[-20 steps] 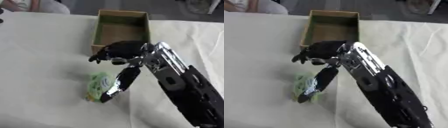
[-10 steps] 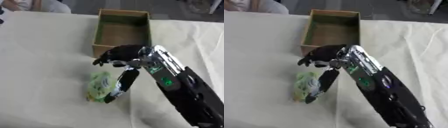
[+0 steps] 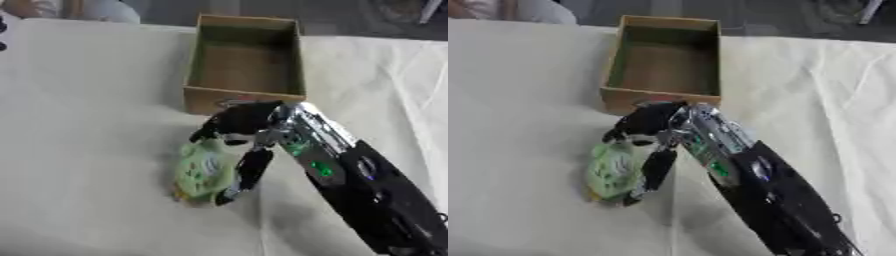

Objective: Pick up objects on the table and place them in the box.

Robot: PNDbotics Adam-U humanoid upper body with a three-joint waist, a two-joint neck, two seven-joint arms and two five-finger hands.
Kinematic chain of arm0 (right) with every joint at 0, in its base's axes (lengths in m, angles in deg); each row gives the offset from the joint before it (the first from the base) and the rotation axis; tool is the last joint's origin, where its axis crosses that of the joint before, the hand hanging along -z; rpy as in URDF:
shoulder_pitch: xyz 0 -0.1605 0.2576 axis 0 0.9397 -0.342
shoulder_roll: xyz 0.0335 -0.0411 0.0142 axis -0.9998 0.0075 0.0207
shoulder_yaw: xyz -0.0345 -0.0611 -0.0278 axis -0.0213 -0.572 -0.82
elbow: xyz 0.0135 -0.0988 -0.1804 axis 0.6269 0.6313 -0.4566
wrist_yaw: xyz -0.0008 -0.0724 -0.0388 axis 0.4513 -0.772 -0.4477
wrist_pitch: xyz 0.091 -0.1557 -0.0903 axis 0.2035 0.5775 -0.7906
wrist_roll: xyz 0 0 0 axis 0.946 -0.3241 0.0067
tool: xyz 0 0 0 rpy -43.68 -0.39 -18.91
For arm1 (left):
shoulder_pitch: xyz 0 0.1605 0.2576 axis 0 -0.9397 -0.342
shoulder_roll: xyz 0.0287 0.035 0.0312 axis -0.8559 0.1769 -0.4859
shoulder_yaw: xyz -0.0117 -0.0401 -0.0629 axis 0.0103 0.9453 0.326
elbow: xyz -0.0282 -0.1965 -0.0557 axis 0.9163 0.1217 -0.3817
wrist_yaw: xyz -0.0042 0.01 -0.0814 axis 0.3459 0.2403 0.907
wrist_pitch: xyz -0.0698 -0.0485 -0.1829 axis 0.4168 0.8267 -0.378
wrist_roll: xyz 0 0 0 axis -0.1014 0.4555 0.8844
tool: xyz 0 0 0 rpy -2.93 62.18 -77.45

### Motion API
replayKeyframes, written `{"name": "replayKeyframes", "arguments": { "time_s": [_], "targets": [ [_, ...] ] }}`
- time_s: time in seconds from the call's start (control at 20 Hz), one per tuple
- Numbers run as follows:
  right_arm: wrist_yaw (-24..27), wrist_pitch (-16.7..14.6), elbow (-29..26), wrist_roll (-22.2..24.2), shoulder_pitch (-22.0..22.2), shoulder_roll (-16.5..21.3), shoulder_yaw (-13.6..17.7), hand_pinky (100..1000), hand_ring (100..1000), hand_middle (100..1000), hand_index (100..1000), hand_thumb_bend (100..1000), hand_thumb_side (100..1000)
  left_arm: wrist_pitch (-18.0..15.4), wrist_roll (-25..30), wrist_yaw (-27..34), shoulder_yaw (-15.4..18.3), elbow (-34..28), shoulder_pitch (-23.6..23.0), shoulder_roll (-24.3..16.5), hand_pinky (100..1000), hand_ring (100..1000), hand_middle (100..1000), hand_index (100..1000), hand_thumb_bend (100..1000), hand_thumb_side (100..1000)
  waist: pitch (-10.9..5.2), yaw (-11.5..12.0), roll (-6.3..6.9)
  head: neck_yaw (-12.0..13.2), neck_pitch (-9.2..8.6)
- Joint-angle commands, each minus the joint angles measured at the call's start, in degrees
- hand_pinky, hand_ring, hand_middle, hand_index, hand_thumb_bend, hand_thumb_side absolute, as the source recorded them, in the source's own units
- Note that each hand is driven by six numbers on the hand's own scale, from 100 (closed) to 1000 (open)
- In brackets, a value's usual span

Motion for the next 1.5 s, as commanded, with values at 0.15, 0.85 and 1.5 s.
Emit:
{"name": "replayKeyframes", "arguments": {
  "time_s": [0.15,0.85,1.5],
  "targets": [
    [-0.92,-2.25,-0.43,2.71,-0.77,0.01,0.37,884,916,749,996,558,641,0.12,0.34,0.24,0.71,-0.77,0.52,-0.55,589,679,632,888,100,1000,-0.73,0.16,0.34,-0.2,-0.57],
    [-3.77,-0.83,1.66,-5.71,-0.49,-0.62,0.3,854,869,582,775,451,569,0.45,1.01,0.21,0.77,-0.77,0.54,-0.05,583,677,615,882,100,1000,-0.47,0.36,0.14,-0.09,-0.78],
    [-3.03,1.79,-1.06,-11.67,-1.08,-0.26,2.01,823,822,485,570,100,447,0.3,0.44,0.53,1.24,-0.77,0.2,-0.04,582,677,613,880,100,1000,-0.64,0.36,0.19,-0.16,-0.78]
  ]
}}
